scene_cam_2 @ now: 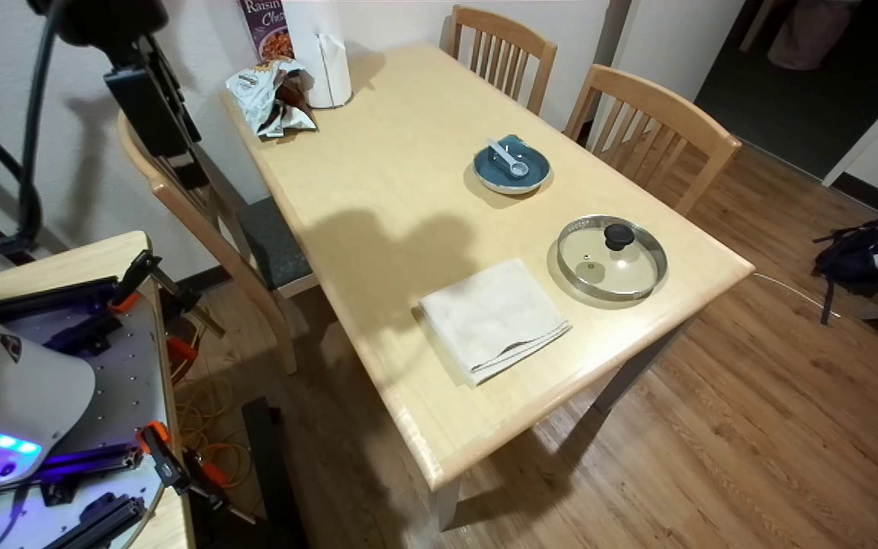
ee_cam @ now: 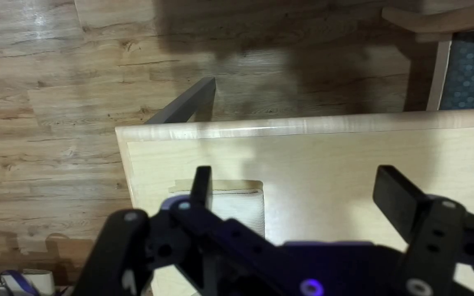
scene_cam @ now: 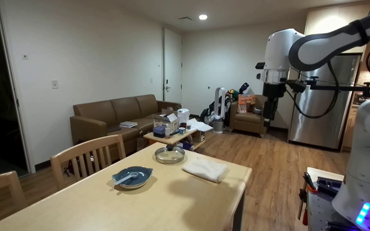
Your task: Unfold the towel
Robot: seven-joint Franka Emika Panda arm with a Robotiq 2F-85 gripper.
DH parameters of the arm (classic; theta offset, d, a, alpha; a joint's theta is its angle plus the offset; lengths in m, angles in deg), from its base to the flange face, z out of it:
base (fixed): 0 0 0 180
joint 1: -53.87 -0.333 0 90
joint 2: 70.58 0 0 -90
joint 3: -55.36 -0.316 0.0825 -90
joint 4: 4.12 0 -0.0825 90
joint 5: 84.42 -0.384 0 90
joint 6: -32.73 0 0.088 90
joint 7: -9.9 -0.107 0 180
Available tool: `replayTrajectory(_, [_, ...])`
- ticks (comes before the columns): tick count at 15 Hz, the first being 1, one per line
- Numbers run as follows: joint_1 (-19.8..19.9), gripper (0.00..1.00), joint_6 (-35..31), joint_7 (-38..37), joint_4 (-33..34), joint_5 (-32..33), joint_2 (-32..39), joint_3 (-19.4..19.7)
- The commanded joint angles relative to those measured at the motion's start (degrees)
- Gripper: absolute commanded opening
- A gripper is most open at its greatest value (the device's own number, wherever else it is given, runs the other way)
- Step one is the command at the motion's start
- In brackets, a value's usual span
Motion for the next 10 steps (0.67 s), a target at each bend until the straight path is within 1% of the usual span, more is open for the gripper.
replayTrajectory(1, [-0.22, 1.00, 0.15, -0.13, 0.10, 0.14, 0.01, 0.19])
replayTrajectory(3, [-0.13, 1.00, -0.27, 0.61, 0.17, 0.98, -1.62, 0.25])
replayTrajectory(4, [0.31, 1.00, -0.75, 1.57, 0.75, 0.97, -0.28, 1.35])
replayTrajectory(5, [1.42, 1.00, -3.28, 2.57, 1.30, 2.26, 1.38, 2.31])
replayTrajectory(7, [3.27, 1.00, -7.84, 4.18, 2.76, 3.33, 5.27, 5.76])
replayTrajectory(10, [4.99, 1.00, -18.10, 9.03, 4.11, 3.61, 12.36, 11.78])
